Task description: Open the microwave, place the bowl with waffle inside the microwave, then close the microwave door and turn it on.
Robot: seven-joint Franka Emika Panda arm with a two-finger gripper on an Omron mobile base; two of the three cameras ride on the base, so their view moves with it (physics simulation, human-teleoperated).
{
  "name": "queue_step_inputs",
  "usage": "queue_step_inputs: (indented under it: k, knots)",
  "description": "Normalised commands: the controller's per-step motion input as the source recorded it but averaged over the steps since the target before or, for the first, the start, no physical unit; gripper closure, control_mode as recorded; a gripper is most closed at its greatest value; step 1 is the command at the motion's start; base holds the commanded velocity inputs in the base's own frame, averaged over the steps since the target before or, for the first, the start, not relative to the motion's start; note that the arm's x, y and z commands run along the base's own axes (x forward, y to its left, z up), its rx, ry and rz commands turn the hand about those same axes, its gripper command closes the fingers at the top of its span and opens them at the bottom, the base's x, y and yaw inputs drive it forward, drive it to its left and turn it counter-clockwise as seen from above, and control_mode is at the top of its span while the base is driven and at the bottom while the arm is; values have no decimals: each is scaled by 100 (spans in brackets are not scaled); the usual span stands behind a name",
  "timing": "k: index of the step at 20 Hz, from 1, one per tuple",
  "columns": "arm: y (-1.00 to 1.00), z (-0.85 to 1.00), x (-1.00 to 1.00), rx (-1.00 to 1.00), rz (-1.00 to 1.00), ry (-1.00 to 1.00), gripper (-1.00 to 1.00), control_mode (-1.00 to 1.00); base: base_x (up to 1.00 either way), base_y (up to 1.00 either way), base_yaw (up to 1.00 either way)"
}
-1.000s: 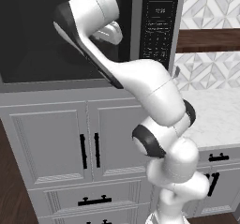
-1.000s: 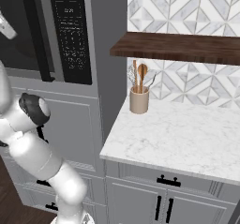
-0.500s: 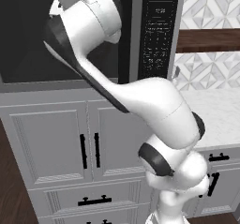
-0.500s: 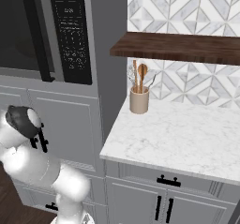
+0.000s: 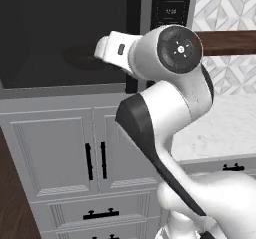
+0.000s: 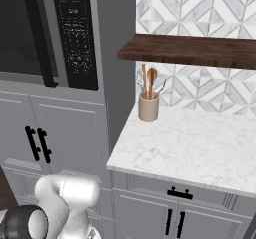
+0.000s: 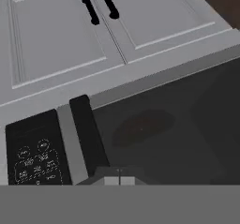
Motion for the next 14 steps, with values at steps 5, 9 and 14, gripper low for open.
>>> queue_step_inputs:
  k: [5,9,14]
  knots:
    - [-100,-100,-8,30,22,-33,100,-100,0,0,0]
    - [-100,-36,0,54,22,-30,100,-100,0,0,0]
    - [-100,0,0,66,20,-23,100,-100,0,0,0]
